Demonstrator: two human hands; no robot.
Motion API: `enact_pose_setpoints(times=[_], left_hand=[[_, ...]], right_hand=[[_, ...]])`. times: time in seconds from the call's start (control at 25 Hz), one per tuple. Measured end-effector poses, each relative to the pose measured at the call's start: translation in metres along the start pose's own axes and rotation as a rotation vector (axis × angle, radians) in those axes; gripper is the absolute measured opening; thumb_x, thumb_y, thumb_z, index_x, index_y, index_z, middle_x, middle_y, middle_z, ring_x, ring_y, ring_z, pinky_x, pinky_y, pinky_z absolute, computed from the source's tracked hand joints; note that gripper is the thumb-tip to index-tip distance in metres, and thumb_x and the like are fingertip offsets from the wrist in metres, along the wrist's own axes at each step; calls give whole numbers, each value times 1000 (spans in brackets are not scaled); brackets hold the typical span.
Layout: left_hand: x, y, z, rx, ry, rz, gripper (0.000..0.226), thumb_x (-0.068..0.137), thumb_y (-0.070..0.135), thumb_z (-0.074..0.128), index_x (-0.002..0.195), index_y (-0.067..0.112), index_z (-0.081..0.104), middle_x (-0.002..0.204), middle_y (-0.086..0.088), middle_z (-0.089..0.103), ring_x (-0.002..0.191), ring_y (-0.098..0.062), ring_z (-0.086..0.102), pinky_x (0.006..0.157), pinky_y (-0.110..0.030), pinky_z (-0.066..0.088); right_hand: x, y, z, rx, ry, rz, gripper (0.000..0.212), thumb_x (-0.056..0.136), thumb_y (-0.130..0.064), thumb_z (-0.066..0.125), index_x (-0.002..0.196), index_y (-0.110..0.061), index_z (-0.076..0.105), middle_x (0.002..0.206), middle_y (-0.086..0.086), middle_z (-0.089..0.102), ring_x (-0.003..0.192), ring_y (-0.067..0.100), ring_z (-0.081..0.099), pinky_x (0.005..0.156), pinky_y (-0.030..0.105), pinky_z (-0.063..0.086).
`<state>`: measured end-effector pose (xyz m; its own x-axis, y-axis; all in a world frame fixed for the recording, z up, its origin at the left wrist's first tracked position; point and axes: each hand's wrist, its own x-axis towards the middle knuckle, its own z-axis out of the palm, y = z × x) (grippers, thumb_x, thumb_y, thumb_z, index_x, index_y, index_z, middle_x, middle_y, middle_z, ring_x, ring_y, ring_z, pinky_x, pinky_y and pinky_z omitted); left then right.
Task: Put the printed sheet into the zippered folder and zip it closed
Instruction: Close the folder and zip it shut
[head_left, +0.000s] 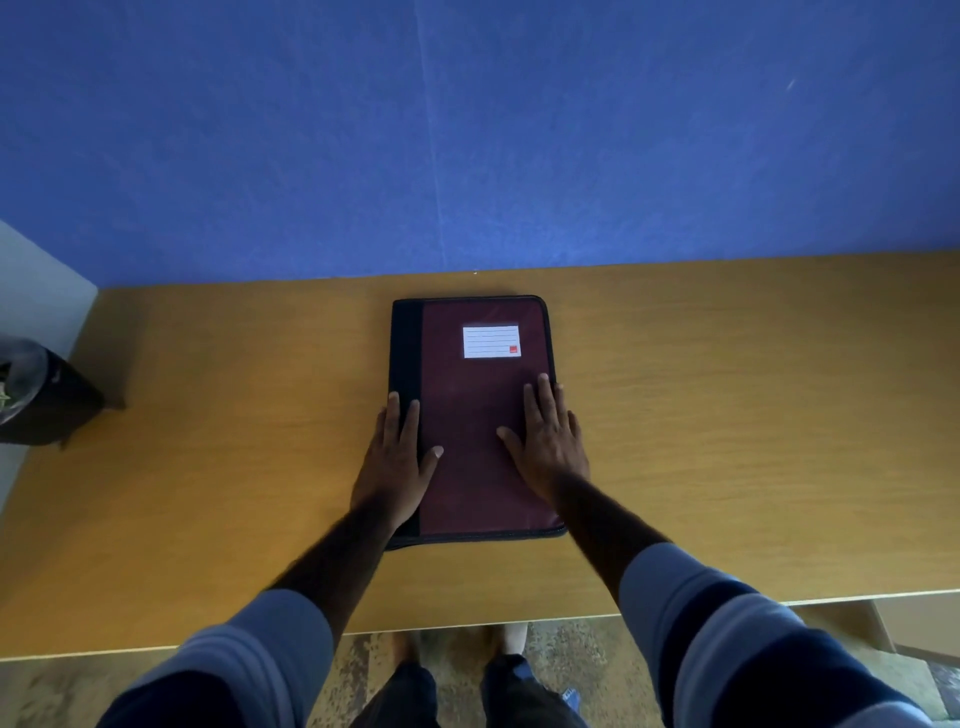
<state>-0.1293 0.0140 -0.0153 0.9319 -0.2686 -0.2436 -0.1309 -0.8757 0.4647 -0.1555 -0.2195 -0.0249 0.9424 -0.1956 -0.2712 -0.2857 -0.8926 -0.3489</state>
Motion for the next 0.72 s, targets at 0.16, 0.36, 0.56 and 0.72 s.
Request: enact_pose_setpoints(times=[0.16,0.36,0.56,0.72], left_hand=[[-23,-16,11,93,1,65,79,103,58,33,161,25,-10,168,1,-24,157,-21,-11,124,-37,11],[-45,-42,8,63,-38,137,72,105,54,28,162,27,-7,169,7,-17,156,-10,-7,123,-28,10],[-74,-87,-22,95,-52,196,70,101,9,51,161,26,19,166,13,15,153,-9,22,121,-34,33],[-97,-118,-32,95,-79,230,80,89,-8,58,157,24,32,165,8,23,153,-10,20,123,-38,30]], right_hand=[[-16,6,20,-147,17,-44,87,98,-72,15,162,-18,-9,170,2,-17,156,23,-18,127,52,1],[-16,11,26,-213,54,-55,87,97,-73,7,162,-17,-7,170,2,-15,156,23,-16,126,57,-3],[-19,10,28,-235,60,-47,86,97,-71,3,162,-15,-3,171,5,-9,157,25,-13,125,59,-3],[-43,-10,35,-162,129,-58,77,102,-62,21,163,-16,10,171,11,4,158,31,-2,124,61,3]])
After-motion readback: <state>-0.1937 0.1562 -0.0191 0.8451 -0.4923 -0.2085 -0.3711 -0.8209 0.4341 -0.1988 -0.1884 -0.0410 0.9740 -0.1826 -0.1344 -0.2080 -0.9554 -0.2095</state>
